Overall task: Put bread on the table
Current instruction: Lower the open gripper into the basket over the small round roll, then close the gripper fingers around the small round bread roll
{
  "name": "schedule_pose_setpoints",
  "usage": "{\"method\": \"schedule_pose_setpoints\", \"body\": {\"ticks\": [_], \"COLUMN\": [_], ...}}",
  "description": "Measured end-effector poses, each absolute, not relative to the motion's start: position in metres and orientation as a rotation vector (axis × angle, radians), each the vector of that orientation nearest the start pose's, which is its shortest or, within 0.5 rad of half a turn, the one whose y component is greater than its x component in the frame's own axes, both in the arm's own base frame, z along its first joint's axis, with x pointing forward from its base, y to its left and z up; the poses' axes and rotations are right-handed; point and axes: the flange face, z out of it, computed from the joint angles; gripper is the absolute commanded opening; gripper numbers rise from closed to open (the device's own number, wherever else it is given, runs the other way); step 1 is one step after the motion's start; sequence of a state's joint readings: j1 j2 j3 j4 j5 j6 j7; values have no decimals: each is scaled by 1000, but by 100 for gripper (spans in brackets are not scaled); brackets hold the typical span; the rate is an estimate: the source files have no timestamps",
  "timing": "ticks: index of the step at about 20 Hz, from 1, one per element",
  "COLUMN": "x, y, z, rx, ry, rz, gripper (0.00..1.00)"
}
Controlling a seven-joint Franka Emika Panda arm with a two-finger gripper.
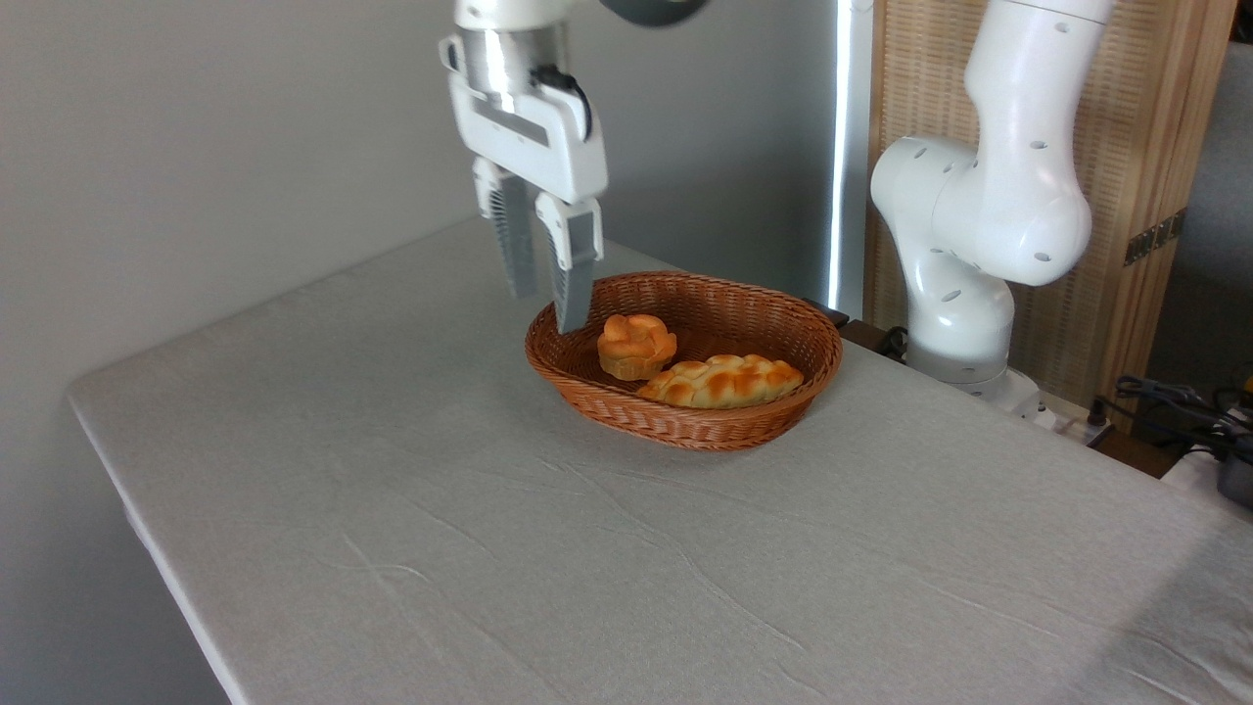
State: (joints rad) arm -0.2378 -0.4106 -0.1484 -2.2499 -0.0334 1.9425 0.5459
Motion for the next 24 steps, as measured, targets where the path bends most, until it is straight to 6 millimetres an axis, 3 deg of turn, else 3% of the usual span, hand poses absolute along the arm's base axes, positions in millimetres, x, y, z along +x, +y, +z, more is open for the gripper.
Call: {"method": "schedule_pose_setpoints", "body": {"ticks": [5,7,12,17,24], "x": [345,336,336,329,319], "y": [-234,-241,-235,-227,-221], "z": [499,492,474,441,425], "rx": [-2607,-2577,-2582,-2584,-2582], "ry": [1552,1572,1565,1567,1566], "rz": [-180,-185,-155,-56,100], "gripper": [100,100,100,100,100]}}
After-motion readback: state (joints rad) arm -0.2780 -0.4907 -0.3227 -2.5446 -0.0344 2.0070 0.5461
